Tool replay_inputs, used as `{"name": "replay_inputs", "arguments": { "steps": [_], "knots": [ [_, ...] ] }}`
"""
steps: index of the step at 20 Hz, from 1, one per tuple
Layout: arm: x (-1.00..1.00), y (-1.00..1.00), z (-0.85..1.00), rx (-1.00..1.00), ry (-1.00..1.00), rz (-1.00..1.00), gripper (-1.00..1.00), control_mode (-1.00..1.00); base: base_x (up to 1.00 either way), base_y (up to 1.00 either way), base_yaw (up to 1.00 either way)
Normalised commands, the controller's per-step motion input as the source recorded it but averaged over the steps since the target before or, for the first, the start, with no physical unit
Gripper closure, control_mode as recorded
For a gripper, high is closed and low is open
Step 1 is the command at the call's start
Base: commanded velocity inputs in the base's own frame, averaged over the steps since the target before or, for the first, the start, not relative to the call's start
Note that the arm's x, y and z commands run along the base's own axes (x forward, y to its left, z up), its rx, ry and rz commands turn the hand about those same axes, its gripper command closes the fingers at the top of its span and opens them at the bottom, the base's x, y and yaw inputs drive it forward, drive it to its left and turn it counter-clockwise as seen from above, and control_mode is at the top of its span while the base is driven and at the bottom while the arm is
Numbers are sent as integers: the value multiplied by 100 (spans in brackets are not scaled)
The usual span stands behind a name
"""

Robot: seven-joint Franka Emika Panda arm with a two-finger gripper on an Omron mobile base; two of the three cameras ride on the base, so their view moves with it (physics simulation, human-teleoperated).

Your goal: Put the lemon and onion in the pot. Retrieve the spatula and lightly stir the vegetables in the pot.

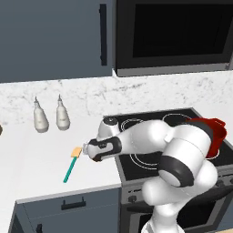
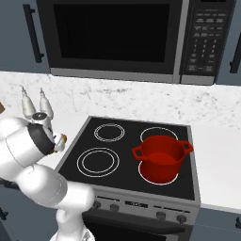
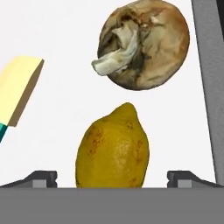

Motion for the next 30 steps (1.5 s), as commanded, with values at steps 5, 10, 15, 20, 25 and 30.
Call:
{"name": "replay_inputs", "arguments": {
  "steps": [5,10,15,20,25,30],
  "knots": [
    [5,13,-23,3,0,-7,-100,-100,0,0,0],
    [10,12,-23,1,0,-6,100,-100,0,0,0],
    [3,4,-5,0,0,-2,100,-100,0,0,0],
    [0,0,0,0,1,0,100,-100,0,0,0],
    [-63,-39,46,0,-21,0,100,-100,0,0,0],
    [-48,-91,68,-4,-11,0,100,-100,0,0,0]
  ]
}}
